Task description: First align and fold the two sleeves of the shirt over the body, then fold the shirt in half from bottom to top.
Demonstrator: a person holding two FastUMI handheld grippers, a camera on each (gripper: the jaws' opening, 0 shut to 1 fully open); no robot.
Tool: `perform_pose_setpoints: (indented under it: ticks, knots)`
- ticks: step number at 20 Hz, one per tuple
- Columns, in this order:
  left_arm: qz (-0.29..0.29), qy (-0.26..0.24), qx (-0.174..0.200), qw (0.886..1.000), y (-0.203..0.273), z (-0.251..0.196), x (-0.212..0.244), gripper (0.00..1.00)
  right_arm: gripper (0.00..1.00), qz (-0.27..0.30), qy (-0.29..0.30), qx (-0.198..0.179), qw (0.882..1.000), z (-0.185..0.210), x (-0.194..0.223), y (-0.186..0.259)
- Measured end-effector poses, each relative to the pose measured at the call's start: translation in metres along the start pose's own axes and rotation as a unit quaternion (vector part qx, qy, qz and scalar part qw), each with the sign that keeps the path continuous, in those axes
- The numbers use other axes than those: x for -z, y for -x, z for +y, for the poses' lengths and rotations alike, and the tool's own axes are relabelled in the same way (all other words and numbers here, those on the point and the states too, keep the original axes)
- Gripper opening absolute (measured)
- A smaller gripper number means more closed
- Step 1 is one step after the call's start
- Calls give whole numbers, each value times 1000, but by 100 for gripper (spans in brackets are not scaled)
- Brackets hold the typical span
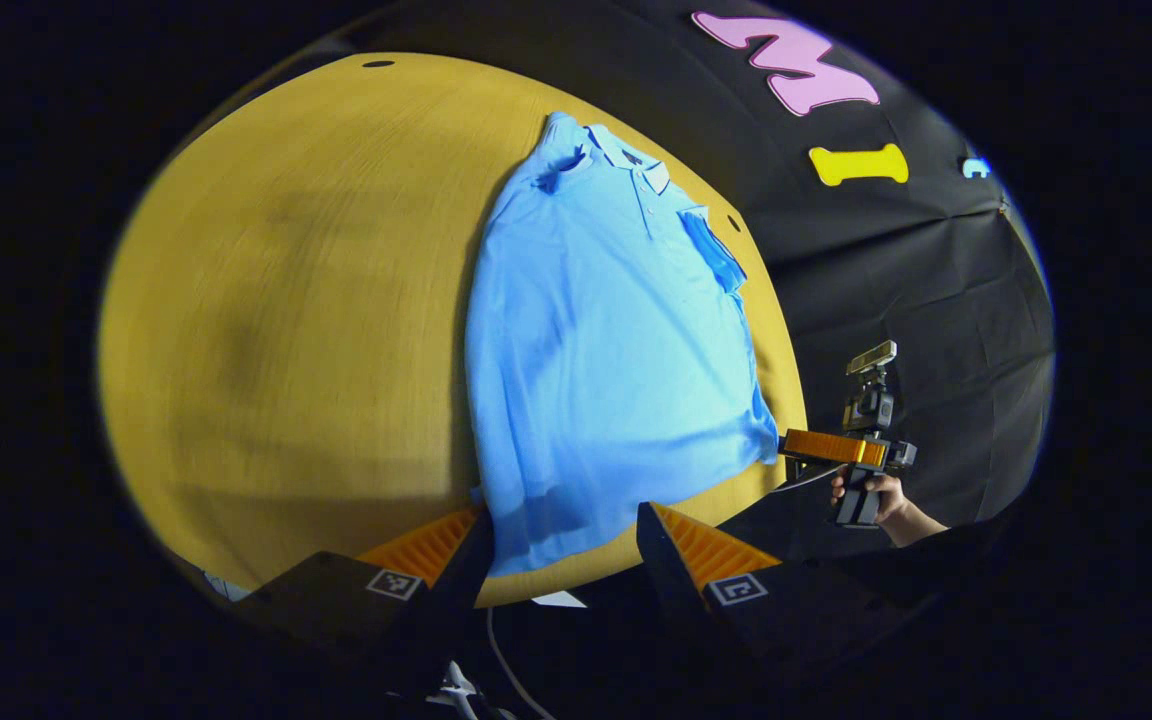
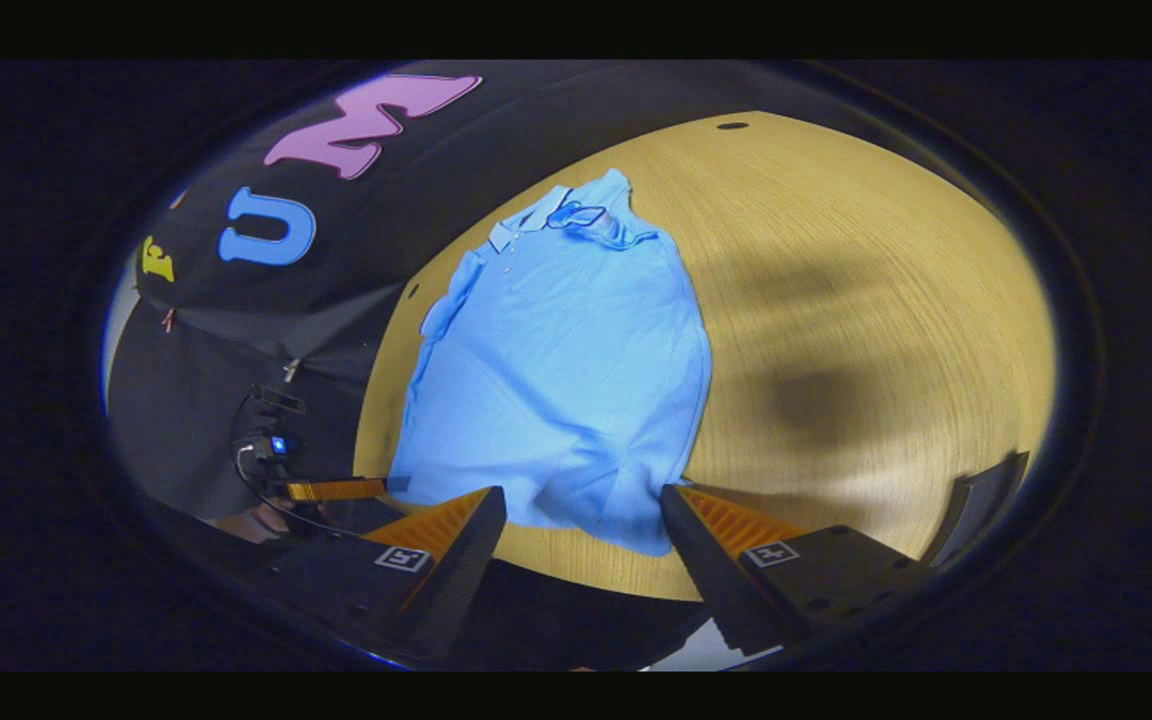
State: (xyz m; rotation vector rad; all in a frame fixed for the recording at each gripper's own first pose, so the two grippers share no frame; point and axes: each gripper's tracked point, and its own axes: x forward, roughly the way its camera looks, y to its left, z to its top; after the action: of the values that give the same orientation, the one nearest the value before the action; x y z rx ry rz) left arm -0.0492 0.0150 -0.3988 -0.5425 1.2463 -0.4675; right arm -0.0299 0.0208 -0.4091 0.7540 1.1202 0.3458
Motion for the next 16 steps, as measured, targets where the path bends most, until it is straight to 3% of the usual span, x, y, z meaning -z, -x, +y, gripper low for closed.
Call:
perform_pose_setpoints:
  ticks: [4,5,6,7,8,10,11,12,15,16]
  knots:
    - [-11,8,18,1000,-1,-9,-6,86,96,-6,-40,-26,999,5,-2,2]
    - [-11,9,11,1000,-3,-5,-7,84,93,-10,-42,-21,999,-1,-4,1]
    - [-10,9,4,1000,-5,-1,-6,84,81,-12,-46,-19,999,-3,-5,-1]
    - [-8,11,-1,1000,-6,1,-6,84,89,-16,-49,-17,999,-5,-6,-2]
    - [-5,10,-4,1000,-7,2,-4,84,84,-19,-52,-22,998,-3,-8,-2]
    - [-1,0,-10,1000,-8,4,-3,84,82,-11,-39,-8,999,-9,-3,-7]
    - [2,-4,-14,1000,-9,5,-2,84,58,-9,-34,-2,999,-12,-1,-10]
    - [5,-3,-17,1000,-12,6,-1,84,58,-7,-37,-5,999,-10,-1,-11]
    - [6,2,-33,999,-18,10,-1,80,41,-10,-29,8,1000,-19,1,-15]
    - [7,-1,-51,999,-20,18,1,63,12,-7,-46,3,999,-17,3,-19]
